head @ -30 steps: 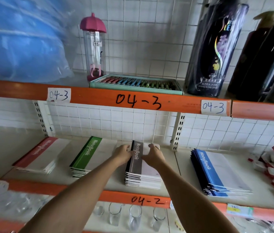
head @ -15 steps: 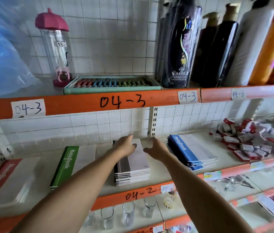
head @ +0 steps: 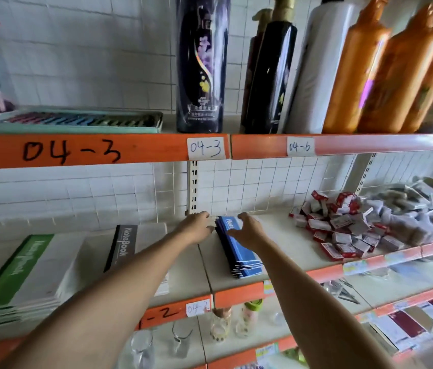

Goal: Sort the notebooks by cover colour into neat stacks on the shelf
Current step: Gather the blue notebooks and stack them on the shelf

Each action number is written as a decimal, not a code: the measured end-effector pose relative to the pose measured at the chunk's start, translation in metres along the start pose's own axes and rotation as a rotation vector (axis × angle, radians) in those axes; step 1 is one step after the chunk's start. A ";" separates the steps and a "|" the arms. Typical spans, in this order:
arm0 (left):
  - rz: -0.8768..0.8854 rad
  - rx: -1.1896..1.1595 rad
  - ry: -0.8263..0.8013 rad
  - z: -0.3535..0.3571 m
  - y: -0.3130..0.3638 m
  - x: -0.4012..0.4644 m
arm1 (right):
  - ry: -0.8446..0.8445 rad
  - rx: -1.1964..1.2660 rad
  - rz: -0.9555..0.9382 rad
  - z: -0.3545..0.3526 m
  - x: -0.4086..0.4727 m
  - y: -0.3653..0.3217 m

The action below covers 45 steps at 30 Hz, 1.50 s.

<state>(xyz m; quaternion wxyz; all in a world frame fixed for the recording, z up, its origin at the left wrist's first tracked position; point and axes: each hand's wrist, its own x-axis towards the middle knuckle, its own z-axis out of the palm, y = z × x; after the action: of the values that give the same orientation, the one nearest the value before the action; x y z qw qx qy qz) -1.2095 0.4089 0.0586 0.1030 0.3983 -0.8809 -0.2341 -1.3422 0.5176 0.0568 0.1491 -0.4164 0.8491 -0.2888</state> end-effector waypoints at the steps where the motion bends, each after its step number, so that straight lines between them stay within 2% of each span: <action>1: -0.009 -0.005 0.009 0.008 0.011 0.005 | -0.005 -0.011 -0.005 -0.007 0.006 0.012; 6: -0.079 -0.048 0.002 0.041 0.048 0.025 | -0.045 -0.046 -0.049 -0.033 0.028 0.063; 13: -0.172 -0.139 0.005 0.077 0.075 0.020 | -0.201 -0.100 -0.092 -0.034 0.047 0.105; 15: -0.241 -0.196 -0.009 0.090 0.070 0.019 | -0.200 -0.093 -0.104 -0.030 0.047 0.110; 18: -0.332 -0.332 0.014 0.105 0.062 0.020 | -0.114 -0.084 -0.051 -0.029 0.053 0.117; 23: -0.465 -0.537 0.037 0.116 0.074 0.015 | -0.248 0.101 -0.003 -0.020 0.057 0.135; 30: -0.520 -0.673 0.117 0.118 0.068 0.022 | -0.270 0.201 0.054 -0.020 0.069 0.148; 34: -0.466 -0.645 0.146 0.118 0.068 0.036 | -0.268 0.154 -0.040 -0.022 0.086 0.136; 39: -0.481 -0.671 0.200 0.130 0.061 0.048 | -0.289 0.260 -0.020 -0.004 0.085 0.137; 45: -0.471 -0.792 0.174 0.139 0.048 0.057 | -0.286 0.405 0.038 0.001 0.088 0.145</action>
<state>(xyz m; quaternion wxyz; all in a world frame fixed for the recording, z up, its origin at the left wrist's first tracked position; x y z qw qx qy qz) -1.3300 0.4394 -0.0385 0.2648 0.5356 -0.5976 -0.5347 -1.4850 0.5175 -0.0342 0.3538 -0.3985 0.7518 -0.3884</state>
